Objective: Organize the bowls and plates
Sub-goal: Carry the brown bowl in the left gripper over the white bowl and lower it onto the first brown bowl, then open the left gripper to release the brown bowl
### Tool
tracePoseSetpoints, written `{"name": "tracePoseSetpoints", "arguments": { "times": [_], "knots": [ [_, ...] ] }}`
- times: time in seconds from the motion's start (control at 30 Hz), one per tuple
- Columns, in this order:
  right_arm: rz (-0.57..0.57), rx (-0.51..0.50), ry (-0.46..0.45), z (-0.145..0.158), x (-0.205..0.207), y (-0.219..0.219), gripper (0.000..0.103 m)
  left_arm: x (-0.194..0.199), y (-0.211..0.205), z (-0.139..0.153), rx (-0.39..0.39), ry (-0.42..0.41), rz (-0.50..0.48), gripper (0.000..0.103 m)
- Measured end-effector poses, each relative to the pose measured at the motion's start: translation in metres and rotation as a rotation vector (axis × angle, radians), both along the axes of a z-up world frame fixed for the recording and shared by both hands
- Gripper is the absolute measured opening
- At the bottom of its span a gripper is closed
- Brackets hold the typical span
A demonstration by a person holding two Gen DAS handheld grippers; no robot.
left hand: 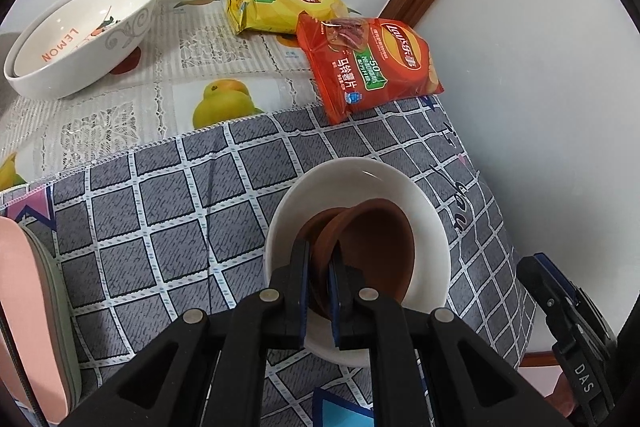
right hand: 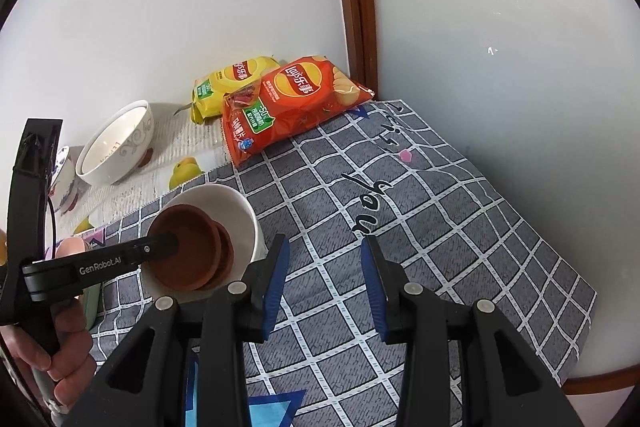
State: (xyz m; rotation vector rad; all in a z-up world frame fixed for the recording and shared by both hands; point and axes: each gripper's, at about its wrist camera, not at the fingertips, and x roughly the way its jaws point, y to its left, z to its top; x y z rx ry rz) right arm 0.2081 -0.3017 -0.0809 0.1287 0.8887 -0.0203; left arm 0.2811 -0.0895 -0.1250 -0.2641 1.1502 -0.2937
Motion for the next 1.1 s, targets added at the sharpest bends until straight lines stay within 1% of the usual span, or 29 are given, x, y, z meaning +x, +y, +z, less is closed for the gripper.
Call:
{"name": "tracePoseSetpoints", "arguments": {
  "times": [0.43, 0.7, 0.9, 1.03, 1.1],
  "knots": [
    [0.027, -0.005, 0.02, -0.006, 0.005, 0.009, 0.039, 0.004, -0.001, -0.007, -0.027, 0.019, -0.001, 0.01],
    [0.044, -0.006, 0.043, -0.013, 0.009, 0.015, 0.039, 0.003, -0.003, -0.007, -0.006, 0.022, -0.024, 0.011],
    [0.053, -0.007, 0.049, -0.014, 0.01, 0.019, 0.039, 0.0, -0.008, -0.003, 0.025, 0.019, -0.053, 0.017],
    [0.057, -0.006, 0.053, -0.016, 0.011, 0.02, 0.039, -0.003, -0.01, 0.003, 0.042, 0.008, -0.066, 0.022],
    [0.059, -0.007, 0.054, -0.016, 0.011, 0.021, 0.039, -0.004, -0.01, 0.005, 0.058, 0.002, -0.066, 0.023]
  ]
}}
